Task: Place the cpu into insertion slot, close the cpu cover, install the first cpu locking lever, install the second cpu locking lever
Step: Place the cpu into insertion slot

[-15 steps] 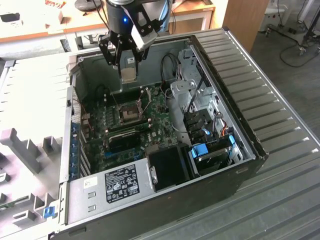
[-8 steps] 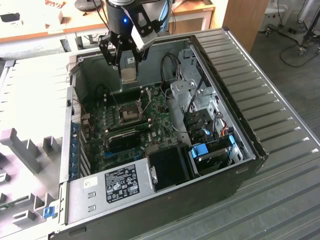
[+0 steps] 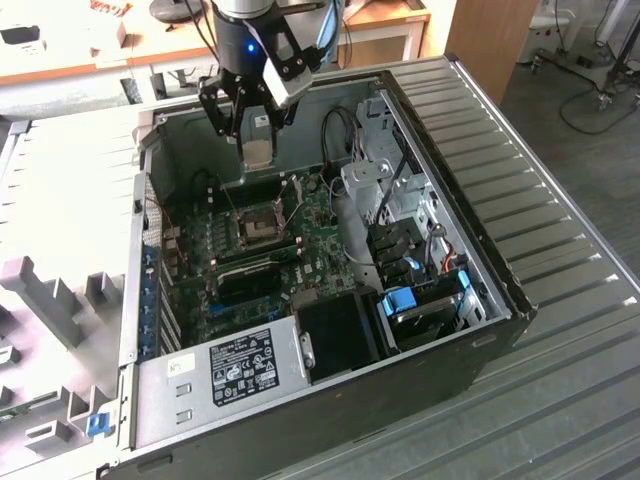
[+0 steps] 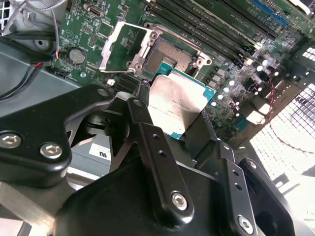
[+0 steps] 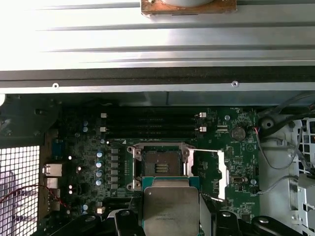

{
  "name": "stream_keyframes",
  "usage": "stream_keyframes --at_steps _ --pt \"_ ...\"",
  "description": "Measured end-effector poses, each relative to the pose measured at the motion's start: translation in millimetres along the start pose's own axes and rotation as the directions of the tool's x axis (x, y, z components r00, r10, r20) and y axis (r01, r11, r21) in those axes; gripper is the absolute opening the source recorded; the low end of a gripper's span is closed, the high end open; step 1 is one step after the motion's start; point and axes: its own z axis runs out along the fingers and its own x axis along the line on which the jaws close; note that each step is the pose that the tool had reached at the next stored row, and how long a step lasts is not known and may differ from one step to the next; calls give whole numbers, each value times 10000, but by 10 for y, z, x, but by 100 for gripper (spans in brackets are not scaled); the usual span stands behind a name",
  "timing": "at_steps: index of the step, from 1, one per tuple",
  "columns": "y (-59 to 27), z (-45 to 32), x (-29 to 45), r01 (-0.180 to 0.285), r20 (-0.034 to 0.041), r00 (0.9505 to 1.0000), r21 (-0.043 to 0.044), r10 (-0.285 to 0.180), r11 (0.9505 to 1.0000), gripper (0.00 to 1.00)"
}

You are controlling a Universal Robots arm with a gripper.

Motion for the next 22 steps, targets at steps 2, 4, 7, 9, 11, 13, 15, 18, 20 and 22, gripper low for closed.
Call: stream_keyframes --at_steps 2,4,7,9,11,13,15,18,20,22 --pt "-1 14 0 -2 0 10000 -1 2 10000 54" --pt "-2 22 -1 -105 9 9999 -1 105 9999 54" --pt "-3 38 0 -529 48 9986 -11 529 9986 54" --pt "-4 49 -1 -885 79 9960 -19 885 9961 54" --pt "-5 62 -1 -1253 111 9921 -29 1253 9921 54" --pt "-7 75 -1 -1608 142 9869 -39 1608 9870 54" --pt "-8 88 -2 -1960 172 9804 -51 1960 9806 54" --pt "-8 90 -1 -2102 184 9775 -54 2103 9776 54" --pt "-8 91 -1 -2103 185 9774 -56 2104 9776 54" --pt "-9 101 -1 -2428 213 9698 -71 2429 9701 54"
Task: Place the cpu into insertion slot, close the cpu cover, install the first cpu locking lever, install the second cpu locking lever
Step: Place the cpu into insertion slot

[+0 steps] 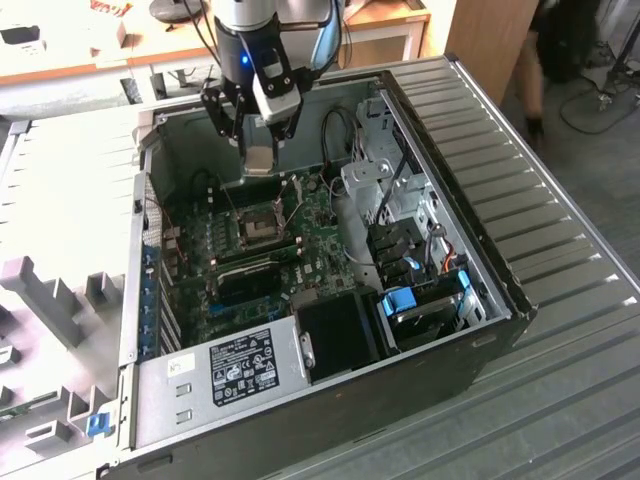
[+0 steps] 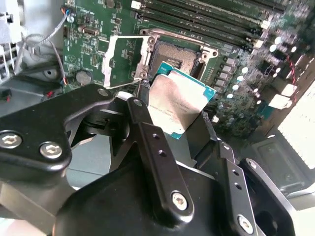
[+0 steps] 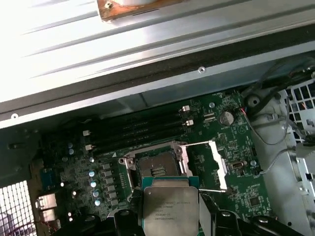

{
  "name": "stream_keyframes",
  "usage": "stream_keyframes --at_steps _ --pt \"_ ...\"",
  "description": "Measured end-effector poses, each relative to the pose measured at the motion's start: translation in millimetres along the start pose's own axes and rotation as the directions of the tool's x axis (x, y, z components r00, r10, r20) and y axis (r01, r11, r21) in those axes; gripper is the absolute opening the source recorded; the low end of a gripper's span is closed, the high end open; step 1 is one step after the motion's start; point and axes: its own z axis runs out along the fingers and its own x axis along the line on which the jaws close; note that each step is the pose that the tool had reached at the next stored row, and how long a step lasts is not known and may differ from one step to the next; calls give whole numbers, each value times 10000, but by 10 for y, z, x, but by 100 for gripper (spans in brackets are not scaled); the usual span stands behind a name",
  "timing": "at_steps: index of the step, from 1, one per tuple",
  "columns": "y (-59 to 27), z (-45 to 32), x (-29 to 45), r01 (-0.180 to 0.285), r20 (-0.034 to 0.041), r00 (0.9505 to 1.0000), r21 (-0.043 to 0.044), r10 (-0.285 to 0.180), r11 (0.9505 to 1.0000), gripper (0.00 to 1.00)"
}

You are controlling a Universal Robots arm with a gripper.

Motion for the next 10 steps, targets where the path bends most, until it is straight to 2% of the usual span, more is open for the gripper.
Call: stream_keyframes --at_steps 5,10 --pt "-2 22 -1 -894 79 9960 -15 894 9960 54" --pt "-4 47 -1 -1791 157 9837 -41 1792 9838 54"
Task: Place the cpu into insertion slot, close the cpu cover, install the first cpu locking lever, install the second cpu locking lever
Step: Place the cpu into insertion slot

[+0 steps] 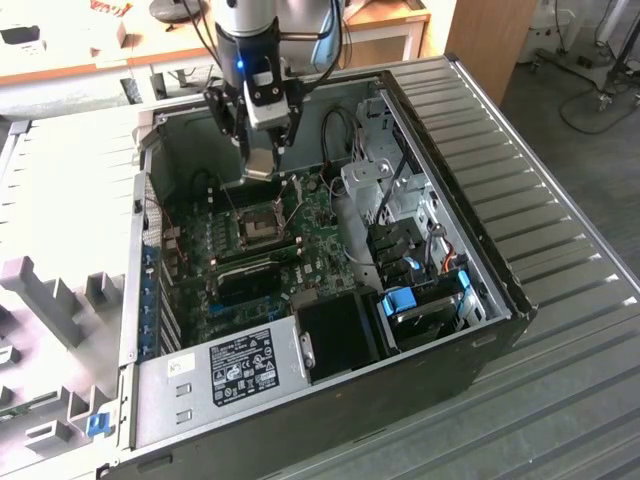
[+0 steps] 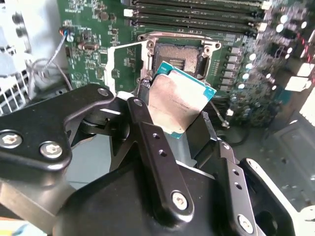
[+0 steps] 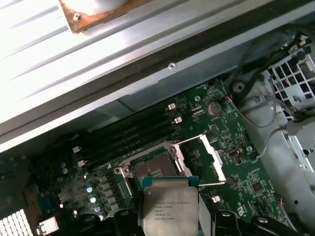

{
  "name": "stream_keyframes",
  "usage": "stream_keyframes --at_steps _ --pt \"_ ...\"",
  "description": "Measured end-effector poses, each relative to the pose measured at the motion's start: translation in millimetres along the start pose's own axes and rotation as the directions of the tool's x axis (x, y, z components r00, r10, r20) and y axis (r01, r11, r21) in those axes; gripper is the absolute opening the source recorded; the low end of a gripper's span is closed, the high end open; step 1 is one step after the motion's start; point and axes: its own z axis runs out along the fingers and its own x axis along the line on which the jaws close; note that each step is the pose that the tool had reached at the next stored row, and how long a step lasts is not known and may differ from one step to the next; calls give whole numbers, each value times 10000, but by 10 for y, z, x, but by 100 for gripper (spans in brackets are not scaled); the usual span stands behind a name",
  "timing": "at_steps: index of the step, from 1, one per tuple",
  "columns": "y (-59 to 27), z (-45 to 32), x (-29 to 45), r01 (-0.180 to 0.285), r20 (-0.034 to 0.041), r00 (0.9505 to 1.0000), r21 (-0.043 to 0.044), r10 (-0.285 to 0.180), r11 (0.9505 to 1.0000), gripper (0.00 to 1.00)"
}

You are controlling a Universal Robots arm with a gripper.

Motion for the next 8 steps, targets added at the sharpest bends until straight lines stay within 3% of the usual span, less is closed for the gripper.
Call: stream_keyframes --at_steps 4,8 --pt "-2 20 0 -731 65 9973 -14 731 9973 54" --pt "-4 40 -1 -1443 128 9894 -33 1444 9895 54"
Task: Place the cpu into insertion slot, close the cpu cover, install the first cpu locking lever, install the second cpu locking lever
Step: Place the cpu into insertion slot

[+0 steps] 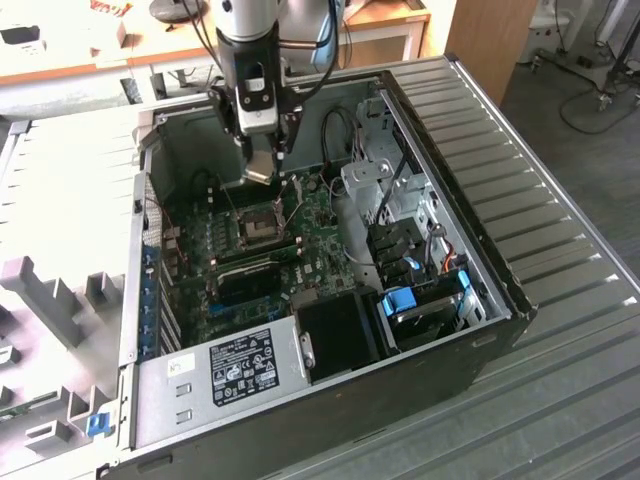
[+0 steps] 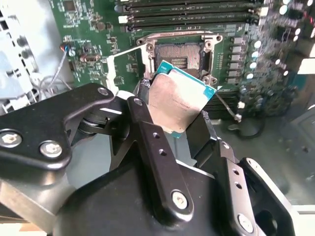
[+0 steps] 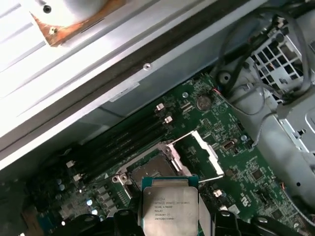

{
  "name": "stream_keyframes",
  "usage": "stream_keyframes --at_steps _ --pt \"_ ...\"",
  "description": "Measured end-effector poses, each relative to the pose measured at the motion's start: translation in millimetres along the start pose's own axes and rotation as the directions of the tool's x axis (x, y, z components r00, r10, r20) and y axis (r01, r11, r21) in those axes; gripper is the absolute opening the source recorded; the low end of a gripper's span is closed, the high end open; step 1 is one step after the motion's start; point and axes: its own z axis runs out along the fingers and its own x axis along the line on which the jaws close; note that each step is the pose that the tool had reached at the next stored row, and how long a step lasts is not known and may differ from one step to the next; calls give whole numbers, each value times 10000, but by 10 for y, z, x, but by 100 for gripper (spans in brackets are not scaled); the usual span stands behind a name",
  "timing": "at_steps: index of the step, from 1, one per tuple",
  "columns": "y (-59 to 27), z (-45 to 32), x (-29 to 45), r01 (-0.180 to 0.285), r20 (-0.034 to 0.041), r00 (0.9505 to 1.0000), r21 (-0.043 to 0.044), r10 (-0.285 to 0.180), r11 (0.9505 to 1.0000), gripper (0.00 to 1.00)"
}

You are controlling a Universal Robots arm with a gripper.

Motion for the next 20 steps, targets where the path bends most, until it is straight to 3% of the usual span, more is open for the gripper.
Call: stream_keyframes --at_steps 5,10,14,20 --pt "-2 25 0 -910 81 9958 -18 910 9958 54" --pt "-4 49 -1 -1808 159 9834 -45 1809 9835 54" --pt "-6 68 -1 -2506 219 9678 -70 2507 9681 54" --pt "-8 91 -2 -3546 306 9344 -117 3548 9349 54"
